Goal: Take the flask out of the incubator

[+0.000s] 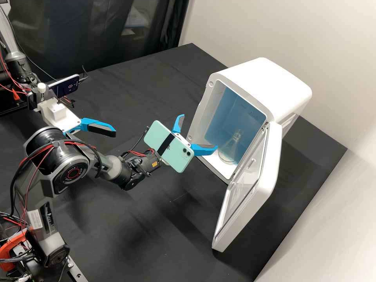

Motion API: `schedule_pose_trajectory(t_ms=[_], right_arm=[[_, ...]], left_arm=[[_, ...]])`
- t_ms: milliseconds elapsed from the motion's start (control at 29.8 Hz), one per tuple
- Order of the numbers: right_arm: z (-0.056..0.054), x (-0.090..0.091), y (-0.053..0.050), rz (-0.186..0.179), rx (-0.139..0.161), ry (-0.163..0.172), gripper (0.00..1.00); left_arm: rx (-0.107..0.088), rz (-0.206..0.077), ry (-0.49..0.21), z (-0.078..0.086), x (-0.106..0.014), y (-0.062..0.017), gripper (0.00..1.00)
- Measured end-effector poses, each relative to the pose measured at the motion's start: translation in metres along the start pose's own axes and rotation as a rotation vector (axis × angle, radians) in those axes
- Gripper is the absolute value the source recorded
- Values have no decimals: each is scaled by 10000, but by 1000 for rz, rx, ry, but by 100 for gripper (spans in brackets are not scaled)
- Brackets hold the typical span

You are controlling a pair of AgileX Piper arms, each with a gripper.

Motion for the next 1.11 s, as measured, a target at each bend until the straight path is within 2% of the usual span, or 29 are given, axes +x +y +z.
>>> schedule_pose_trajectory(t_ms=[403,504,571,672,907,1042,1075,1109], right_arm=[[0,0,0,0,0,0,100],[0,0,0,0,0,0,100],[0,0,0,0,0,0,100],[0,0,0,0,0,0,100],[0,0,0,0,0,0,100],[0,0,0,0,0,0,100],[0,0,0,0,0,0,100],[0,0,0,0,0,0,100]], left_arm=[[0,0,0,0,0,0,100],[6,-3,-5,-8,-6,-26,100],[10,-8,-1,-43,-18,-71,100],[12,-38,31,-150,-55,-172,100],[-19,-110,110,-443,-201,-390,100],[-26,-115,141,-596,-365,-448,100],[-38,-115,153,-653,-423,-460,100],[-42,-114,161,-691,-469,-470,100]])
